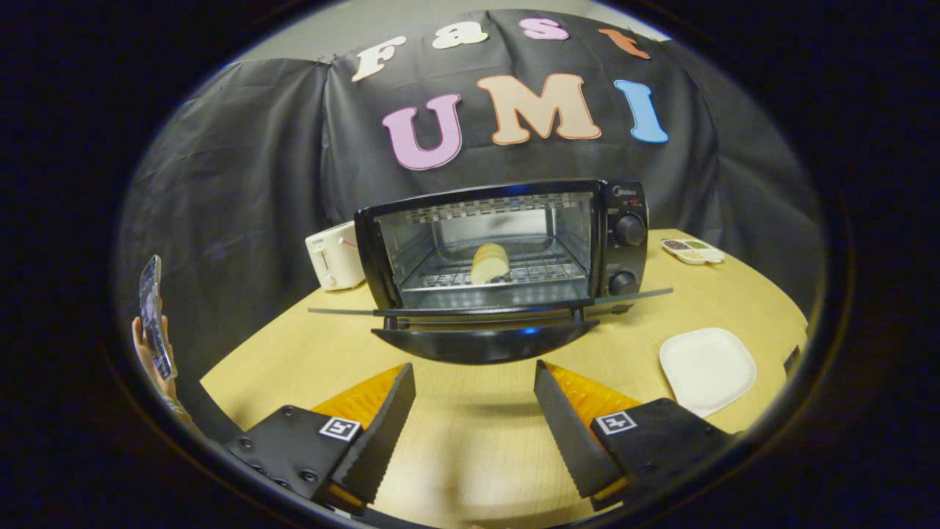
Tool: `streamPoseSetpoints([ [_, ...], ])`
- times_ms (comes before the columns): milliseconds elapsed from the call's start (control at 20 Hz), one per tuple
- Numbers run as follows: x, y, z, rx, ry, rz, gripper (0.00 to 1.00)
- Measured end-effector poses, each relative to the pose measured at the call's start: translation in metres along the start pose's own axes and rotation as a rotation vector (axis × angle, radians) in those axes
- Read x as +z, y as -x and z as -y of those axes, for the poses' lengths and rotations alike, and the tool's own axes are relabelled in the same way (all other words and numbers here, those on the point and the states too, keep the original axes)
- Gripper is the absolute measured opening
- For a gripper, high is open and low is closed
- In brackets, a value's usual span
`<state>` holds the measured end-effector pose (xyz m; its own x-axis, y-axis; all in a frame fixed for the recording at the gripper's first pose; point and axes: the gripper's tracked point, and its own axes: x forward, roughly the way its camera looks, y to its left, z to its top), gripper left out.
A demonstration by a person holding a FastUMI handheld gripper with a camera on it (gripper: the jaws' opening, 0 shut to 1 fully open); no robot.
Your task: Open the toaster oven, put the food inside, and close the toaster oven door.
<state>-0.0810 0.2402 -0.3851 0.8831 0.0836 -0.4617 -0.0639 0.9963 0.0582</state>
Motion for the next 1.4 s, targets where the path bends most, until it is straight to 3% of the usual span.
streamPoseSetpoints([
  [1050,0.112,-0.068,0.011,-0.056,-0.002,0.192,0.99],
  [1400,0.146,-0.043,0.027,-0.044,-0.019,0.267,0.99],
])
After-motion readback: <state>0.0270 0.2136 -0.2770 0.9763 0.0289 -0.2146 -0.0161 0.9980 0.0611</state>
